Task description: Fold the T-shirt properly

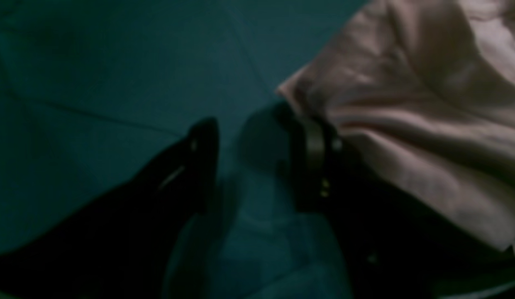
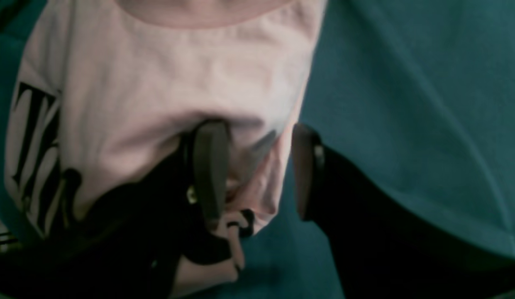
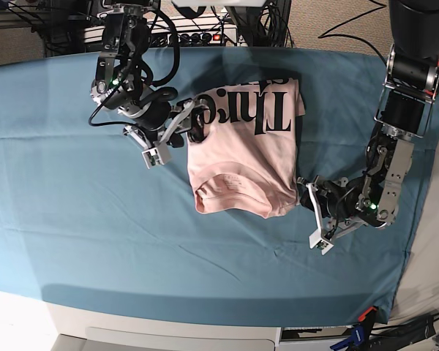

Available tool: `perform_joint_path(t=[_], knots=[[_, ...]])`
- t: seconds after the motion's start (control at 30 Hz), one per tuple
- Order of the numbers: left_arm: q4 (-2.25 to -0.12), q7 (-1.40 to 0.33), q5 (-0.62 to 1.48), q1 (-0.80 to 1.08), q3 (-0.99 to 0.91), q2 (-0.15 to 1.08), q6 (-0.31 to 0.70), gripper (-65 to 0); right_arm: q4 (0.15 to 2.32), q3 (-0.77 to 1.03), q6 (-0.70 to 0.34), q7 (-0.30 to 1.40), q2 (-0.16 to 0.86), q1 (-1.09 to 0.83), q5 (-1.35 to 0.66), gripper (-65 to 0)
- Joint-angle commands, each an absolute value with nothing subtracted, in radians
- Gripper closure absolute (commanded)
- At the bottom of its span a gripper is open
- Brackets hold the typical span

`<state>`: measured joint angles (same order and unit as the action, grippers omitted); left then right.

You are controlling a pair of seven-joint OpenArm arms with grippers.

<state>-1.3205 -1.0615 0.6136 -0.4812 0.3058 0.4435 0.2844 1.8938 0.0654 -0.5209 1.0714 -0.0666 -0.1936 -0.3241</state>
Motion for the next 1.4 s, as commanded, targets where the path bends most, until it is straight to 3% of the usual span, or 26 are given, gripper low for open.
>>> perform_joint_path(t=[0.0, 0.4, 0.7, 0.77, 0.87, 0.93, 1.13, 1.37], knots=[[-1.333, -1.050, 0.621, -0.516, 0.298, 0.451, 0.284, -28.9, 1.912, 0.066, -0.519, 1.044, -0.066, -0.180, -0.333, -25.8], [-1.333, -1.049, 0.579, -0.515, 0.298, 0.451, 0.284, -28.9, 1.912, 0.068, -0.440, 1.010, 0.047, -0.154, -0.145, -25.8], [-1.333, -1.050, 0.525, -0.516, 0.298, 0.467, 0.285, -28.7, 1.912, 0.068, -0.325, 1.022, 0.143, -0.082, 0.039, -25.8], [-1.333, -1.053, 0.532, -0.516, 0.298, 0.494, 0.285, -24.8, 1.912, 0.068, -0.316, 1.031, 0.177, -0.081, 0.057, -25.8], [-1.333, -1.073, 0.583, -0.515, 0.298, 0.553, 0.285, -11.3, 1.912, 0.094, -0.316, 1.063, 0.221, -0.083, 0.061, -25.8], [-1.333, -1.110, 0.653, -0.515, 0.298, 0.597, 0.285, -5.8, 1.912, 0.126, -0.316, 1.076, 0.242, -0.089, 0.049, -25.7], [-1.362, -1.175, 0.739, -0.464, 0.298, 0.716, 0.312, -0.1, 1.912, 0.212, -0.350, 1.113, 0.340, -0.172, -0.095, -25.3], [-1.566, -1.206, 0.761, -0.273, 0.264, 0.816, 0.347, 0.0, 1.964, 0.288, -0.364, 1.076, 0.413, -0.340, -0.208, -24.6]])
